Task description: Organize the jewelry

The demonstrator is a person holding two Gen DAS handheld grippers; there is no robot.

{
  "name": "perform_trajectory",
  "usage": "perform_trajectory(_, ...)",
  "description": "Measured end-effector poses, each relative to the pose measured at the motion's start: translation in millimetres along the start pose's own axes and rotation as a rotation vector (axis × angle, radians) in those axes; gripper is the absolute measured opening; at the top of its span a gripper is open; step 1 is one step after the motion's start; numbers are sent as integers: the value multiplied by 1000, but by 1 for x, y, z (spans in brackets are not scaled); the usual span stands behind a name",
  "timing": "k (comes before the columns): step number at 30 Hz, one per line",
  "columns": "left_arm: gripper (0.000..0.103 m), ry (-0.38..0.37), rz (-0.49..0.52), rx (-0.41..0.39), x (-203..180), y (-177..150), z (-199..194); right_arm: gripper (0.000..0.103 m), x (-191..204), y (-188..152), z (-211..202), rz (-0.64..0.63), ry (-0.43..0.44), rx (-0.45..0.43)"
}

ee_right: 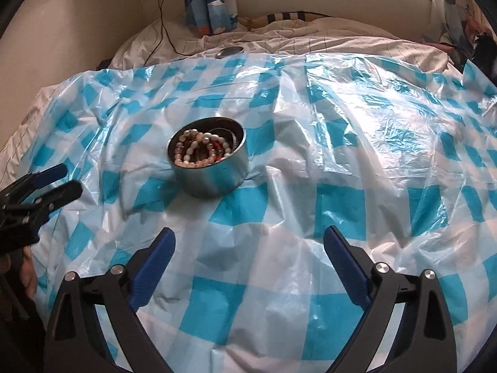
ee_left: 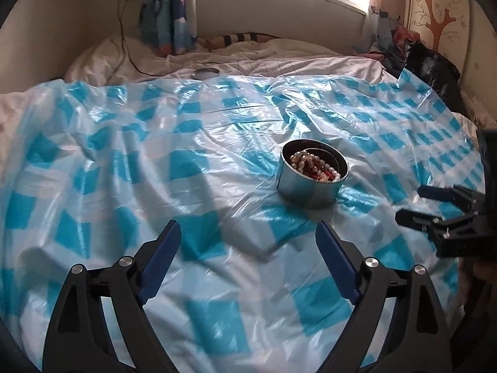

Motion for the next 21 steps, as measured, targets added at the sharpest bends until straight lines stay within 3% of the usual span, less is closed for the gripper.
perform_trajectory(7, 91, 58, 38, -75, 0, 2, -32, 93, 21, 0, -15, -34, 7, -19)
perform_trajectory(21, 94, 86, 43, -90, -4, -16, -48, 96, 22, -26, -37, -20, -13, -24)
Point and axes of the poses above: each gripper's, at about its wrist camera, not at the fingertips, and z roughly the way its jaws point, x to its left, y to its top, the point moved 7 cm from there along z, roughly the way its jaws point, and after that the axes turned 3 degrees about -x, right-handed, at the moved point
